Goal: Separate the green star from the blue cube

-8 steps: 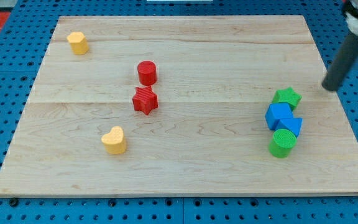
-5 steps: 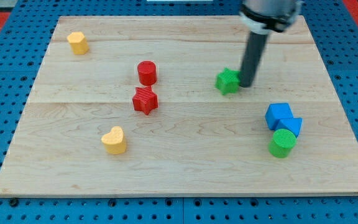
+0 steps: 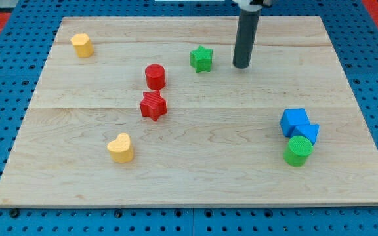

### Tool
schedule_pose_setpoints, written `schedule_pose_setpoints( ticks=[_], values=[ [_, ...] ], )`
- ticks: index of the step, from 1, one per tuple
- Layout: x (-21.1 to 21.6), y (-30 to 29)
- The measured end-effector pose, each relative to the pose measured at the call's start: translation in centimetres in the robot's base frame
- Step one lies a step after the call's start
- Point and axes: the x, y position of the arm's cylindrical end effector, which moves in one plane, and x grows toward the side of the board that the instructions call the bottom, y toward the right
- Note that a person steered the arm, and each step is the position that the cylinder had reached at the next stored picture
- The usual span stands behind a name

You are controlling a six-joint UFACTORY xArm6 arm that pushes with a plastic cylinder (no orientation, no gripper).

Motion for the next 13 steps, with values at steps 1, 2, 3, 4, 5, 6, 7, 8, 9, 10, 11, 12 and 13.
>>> schedule_pose_setpoints(
  ticks=[1, 2, 3, 4, 5, 6, 7, 8, 9, 10, 11, 12, 13],
  values=[
    [2.6, -9.9],
    [3.4, -8.2],
    [2.8, -10.9],
    [-0.4, -8.0],
    [-5.5, -13.3],
    [-2.2, -22.5],
    [5.6, -20.9],
    [4.5, -18.3],
    [2.1, -18.7],
    [1.0, -16.1],
    [-0.3, -15.8],
    [1.1, -14.3],
    [6.1, -8.6]
  ],
)
